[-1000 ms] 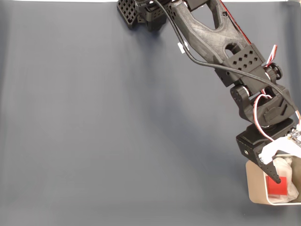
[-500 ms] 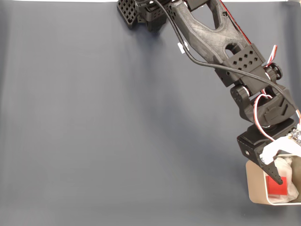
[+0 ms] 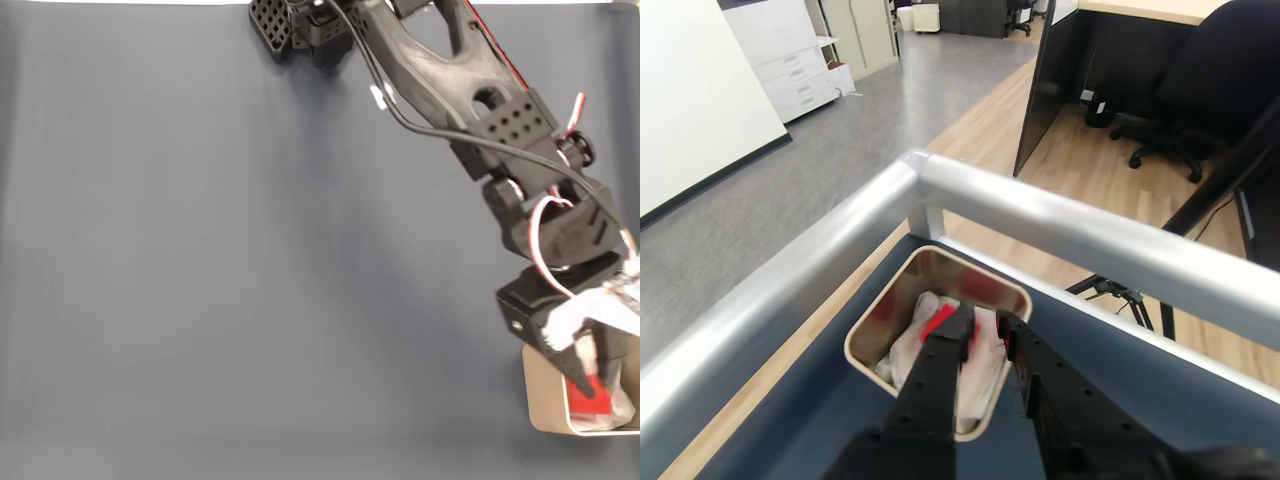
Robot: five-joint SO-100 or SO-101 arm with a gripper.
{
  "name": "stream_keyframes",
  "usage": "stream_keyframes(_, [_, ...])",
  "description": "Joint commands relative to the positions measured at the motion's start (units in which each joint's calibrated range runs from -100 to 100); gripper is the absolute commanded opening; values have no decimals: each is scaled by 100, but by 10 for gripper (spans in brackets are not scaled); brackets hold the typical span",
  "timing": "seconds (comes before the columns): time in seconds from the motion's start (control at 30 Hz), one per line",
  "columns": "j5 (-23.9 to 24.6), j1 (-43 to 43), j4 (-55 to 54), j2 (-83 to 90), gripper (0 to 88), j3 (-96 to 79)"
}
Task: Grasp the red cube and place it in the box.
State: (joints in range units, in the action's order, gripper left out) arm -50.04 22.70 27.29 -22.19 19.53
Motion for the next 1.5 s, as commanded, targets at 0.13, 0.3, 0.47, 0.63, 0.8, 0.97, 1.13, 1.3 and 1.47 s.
stream_keyframes(0.13, [-39, -771, -57, 1812, 0, -840])
stream_keyframes(0.3, [-24, -1219, -48, 3285, 0, -2455])
stream_keyframes(0.47, [73, -1638, -48, 5278, 0, -4736])
stream_keyframes(0.63, [107, -2050, -81, 7254, 0, -7081])
stream_keyframes(0.8, [127, -2291, -98, 8995, 0, -9225])
stream_keyframes(0.97, [147, -2270, 394, 10763, 0, -10986])
stream_keyframes(1.13, [317, -2277, 1427, 11768, 0, -11807])
stream_keyframes(1.3, [352, -2235, 2976, 12193, 0, -11935])
stream_keyframes(1.47, [366, -2256, 4255, 12210, 0, -11935])
